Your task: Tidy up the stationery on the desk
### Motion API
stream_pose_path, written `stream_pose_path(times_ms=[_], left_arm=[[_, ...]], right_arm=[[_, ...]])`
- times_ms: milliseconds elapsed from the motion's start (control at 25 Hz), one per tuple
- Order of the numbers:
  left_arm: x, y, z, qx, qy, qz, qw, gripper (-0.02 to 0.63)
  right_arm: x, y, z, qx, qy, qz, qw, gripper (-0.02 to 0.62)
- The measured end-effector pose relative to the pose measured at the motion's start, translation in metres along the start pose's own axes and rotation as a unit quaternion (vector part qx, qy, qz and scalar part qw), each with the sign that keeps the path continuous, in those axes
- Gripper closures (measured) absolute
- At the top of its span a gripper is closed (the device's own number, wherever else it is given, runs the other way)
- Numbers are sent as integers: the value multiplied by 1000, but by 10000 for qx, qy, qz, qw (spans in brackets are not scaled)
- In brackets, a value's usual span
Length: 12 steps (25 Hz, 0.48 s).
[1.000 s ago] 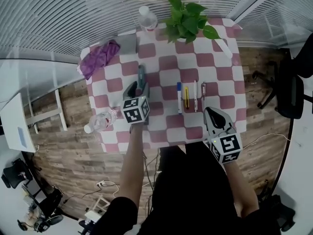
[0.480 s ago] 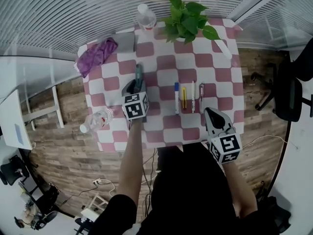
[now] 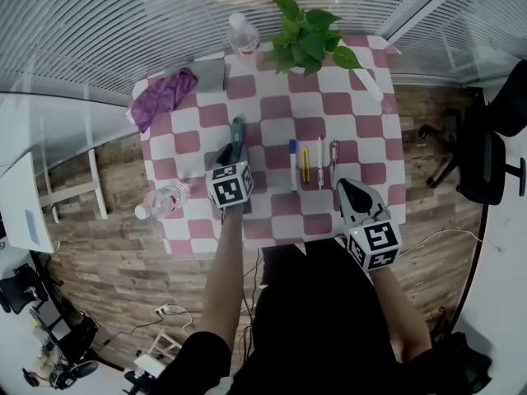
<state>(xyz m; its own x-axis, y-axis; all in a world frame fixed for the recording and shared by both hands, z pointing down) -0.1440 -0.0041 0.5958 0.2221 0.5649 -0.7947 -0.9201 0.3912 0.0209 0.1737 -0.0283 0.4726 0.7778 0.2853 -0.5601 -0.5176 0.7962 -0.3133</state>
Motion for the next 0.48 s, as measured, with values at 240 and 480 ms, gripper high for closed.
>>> stream_pose_path(times_ms=[240,480], left_arm=[[26,-28,23,82,47,102,9999,454],[43,-65,48,29,156,270,9995,454]], right_arm=[[2,3,0,49,5,-100,9999,574],[6,1,2,78,47,-206,9997,574]])
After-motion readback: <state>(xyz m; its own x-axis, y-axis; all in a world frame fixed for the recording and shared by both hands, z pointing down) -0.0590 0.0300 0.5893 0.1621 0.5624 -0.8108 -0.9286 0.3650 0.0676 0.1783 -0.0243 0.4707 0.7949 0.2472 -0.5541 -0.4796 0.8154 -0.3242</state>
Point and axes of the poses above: the fingertips, and each gripper's own axes: x backward along the fingers, y to its left, z out of its underside, the point moved 10 cm from there along x, backward along the fingers, and after that the axes turned 11 degrees about -z, right-handed, at the moved point
